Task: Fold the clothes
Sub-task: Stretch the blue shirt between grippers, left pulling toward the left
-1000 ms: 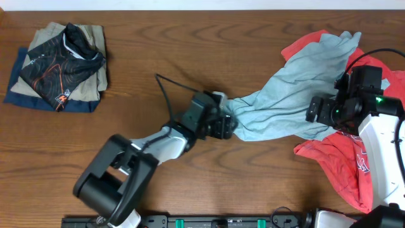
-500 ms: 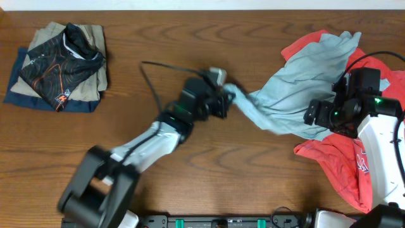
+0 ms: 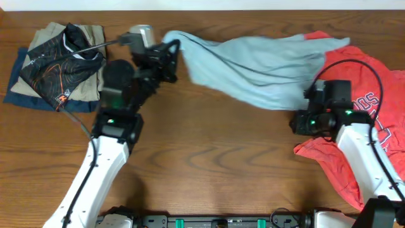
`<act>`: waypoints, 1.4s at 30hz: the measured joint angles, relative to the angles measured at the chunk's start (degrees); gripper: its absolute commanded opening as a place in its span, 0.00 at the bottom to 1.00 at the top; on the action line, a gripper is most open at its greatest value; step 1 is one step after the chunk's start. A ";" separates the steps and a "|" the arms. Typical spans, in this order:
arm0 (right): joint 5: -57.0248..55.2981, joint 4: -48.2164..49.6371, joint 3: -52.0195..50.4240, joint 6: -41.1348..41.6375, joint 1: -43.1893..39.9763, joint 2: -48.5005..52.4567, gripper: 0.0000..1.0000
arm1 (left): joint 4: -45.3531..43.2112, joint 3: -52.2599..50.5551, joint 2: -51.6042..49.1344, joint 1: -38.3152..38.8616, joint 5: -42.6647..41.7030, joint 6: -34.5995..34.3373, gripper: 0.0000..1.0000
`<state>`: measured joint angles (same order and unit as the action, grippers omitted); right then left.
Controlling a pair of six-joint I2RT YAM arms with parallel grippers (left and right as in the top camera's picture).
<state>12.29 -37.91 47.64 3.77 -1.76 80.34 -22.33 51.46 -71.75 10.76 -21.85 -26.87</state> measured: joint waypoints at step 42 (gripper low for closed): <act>-7.43 15.54 -8.39 0.37 3.23 0.00 0.26 | 36.96 0.98 -22.01 10.60 0.11 0.90 0.99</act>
<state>4.86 -22.37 39.24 4.14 1.48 80.34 14.63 52.45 -93.76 21.37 -21.74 -25.98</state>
